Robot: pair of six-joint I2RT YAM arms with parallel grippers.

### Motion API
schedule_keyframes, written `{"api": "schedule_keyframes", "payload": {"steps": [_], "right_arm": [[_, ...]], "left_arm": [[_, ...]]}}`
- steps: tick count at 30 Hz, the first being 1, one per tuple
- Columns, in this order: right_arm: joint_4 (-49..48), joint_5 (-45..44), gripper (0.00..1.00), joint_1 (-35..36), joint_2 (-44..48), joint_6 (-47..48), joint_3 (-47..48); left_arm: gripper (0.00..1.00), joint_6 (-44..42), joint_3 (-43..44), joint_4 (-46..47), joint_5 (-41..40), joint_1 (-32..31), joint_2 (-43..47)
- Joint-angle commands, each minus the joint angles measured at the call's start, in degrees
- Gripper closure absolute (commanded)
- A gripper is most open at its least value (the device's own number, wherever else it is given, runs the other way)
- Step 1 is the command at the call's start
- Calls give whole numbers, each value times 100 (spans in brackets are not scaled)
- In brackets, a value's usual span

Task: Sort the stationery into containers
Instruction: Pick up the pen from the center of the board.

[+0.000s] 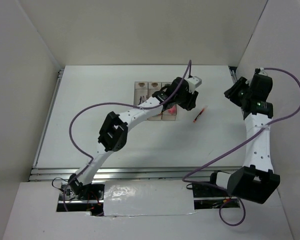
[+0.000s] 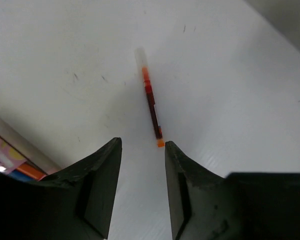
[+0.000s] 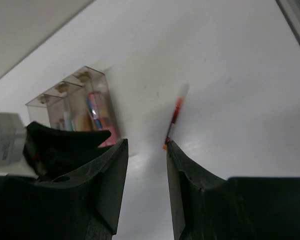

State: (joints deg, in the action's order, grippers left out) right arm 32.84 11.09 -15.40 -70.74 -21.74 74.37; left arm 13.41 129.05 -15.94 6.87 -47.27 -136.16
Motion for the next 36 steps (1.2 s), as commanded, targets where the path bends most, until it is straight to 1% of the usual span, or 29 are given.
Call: {"api": "schedule_keyframes", "payload": {"steps": [1, 2, 3, 5, 7, 15, 18, 22, 26, 31, 36], "right_arm": [[100, 165, 56, -411, 507, 108, -457], [126, 165, 56, -490, 683, 126, -545], [152, 191, 56, -551, 745, 178, -572], [223, 262, 56, -701, 833, 214, -573], [319, 332, 56, -780, 808, 249, -555], [328, 508, 57, -833, 684, 249, -634], [319, 499, 57, -833, 676, 284, -617], [346, 517, 57, -851, 684, 310, -581], [363, 526, 58, -877, 693, 346, -573], [355, 587, 58, -886, 667, 337, -555], [390, 675, 59, -895, 605, 328, -485]], "left_arm": [[48, -31, 437, 160, 183, -81, -499], [45, -14, 332, 310, 17, -177, -586], [40, -22, 287, 494, -80, -213, -631], [38, 12, 356, 540, -133, -283, -849], [37, 30, 471, 470, -134, -292, -1061], [36, 83, 375, 540, -81, -327, -1325], [37, 39, 357, 540, -265, -388, -1431], [39, 21, 550, 469, -362, -406, -1607], [45, -75, 796, 304, -406, -485, -1765], [45, -294, 1015, 215, -651, -661, -1861], [52, -155, 1131, 31, -652, -670, -1941]]}}
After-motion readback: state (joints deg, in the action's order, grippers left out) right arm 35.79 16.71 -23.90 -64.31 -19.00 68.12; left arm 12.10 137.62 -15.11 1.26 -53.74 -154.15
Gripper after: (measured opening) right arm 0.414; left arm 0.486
